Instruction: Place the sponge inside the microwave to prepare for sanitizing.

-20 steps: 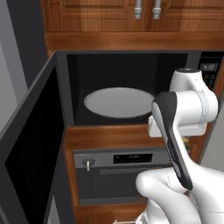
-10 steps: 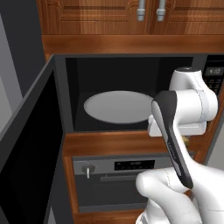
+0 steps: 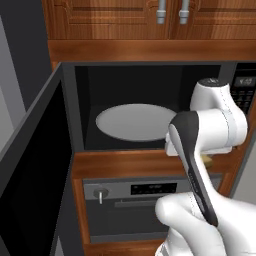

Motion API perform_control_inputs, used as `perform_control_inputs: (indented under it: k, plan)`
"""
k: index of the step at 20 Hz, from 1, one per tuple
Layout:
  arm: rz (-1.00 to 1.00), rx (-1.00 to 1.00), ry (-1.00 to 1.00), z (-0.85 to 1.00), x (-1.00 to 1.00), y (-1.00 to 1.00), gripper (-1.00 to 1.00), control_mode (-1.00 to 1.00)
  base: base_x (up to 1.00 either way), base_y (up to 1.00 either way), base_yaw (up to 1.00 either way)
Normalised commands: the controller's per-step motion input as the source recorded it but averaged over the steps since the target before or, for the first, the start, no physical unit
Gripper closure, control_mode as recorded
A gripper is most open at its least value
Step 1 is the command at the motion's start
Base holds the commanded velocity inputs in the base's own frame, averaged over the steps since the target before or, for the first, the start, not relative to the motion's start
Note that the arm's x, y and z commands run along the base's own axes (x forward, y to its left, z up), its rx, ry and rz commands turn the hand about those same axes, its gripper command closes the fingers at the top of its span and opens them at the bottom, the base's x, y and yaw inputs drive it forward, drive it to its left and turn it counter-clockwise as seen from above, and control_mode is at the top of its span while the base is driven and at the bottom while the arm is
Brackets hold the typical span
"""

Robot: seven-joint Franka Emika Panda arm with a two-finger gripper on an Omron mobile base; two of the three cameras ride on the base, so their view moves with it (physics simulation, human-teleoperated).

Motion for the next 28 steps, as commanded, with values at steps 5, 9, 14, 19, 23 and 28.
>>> perform_control_inputs:
  k: [5,9,14,19,23,28]
  plan:
    - [0.0,-0.12,-0.23,0.36,0.0,0.2,1.0,-1.0,0.0,0.0,0.0]
    - [0.0,-0.07,-0.3,0.5,-0.03,0.09,1.0,-1.0,0.0,0.0,0.0]
    - [-0.01,0.01,-0.25,0.12,0.0,0.05,1.0,-1.0,0.0,0.0,0.0]
    - [-0.02,0.01,-0.11,0.01,0.29,0.06,1.0,-1.0,0.0,0.0,0.0]
    - [0.0,0.0,0.0,0.31,0.06,0.0,1.0,-1.0,0.0,0.0,0.0]
    - [0.0,0.0,0.0,0.22,0.23,0.0,1.0,-1.0,0.0,0.0,0.0]
